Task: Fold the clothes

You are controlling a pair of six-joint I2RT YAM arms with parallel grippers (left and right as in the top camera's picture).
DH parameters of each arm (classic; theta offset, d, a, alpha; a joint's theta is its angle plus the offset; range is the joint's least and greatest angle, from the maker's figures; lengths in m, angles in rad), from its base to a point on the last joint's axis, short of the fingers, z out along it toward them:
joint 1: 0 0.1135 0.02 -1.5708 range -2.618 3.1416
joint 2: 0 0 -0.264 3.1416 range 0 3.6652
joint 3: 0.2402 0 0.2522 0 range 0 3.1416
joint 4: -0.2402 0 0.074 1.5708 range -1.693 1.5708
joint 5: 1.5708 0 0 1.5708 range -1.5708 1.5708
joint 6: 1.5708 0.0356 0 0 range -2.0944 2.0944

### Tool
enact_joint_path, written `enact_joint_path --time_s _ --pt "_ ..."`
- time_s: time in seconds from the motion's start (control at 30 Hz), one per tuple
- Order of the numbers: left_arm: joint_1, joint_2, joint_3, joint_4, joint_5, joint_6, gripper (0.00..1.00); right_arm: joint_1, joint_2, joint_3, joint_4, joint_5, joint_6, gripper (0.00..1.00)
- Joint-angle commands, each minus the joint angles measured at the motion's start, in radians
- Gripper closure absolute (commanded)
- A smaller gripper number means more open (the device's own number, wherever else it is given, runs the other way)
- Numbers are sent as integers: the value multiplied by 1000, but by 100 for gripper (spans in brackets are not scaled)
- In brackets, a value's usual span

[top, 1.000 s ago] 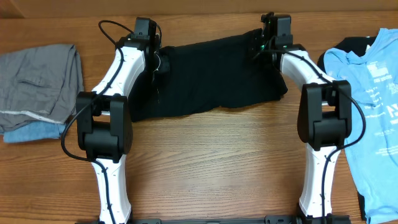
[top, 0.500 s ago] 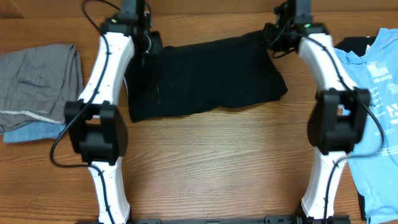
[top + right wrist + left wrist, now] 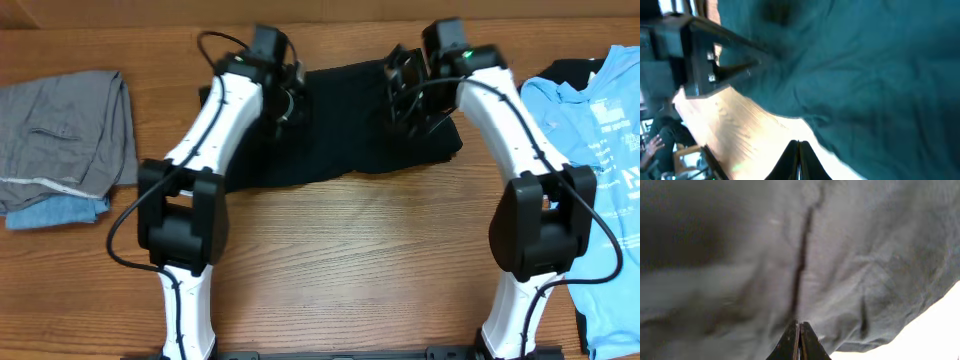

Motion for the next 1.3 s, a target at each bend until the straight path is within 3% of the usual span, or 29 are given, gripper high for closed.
enact_joint_path --time_s 0.0,0.37,0.47,0.67,0.83,1.27 --pt "-51 2 -37 63 37 -23 96 8 5 -133 103 -55 -18 96" --pt "-77 2 -190 291 -25 -115 96 7 5 -356 379 -33 -17 96" --pt "-76 2 -276 369 -34 -120 96 6 5 -367 386 57 -17 96" --pt "-76 2 -365 387 -225 -119 96 6 5 -368 386 228 36 96" --pt "-74 2 -368 388 -232 -119 96 -8 5 -369 372 347 62 96" --pt "-74 2 -368 388 -235 -111 96 -322 5 -369 351 409 196 96"
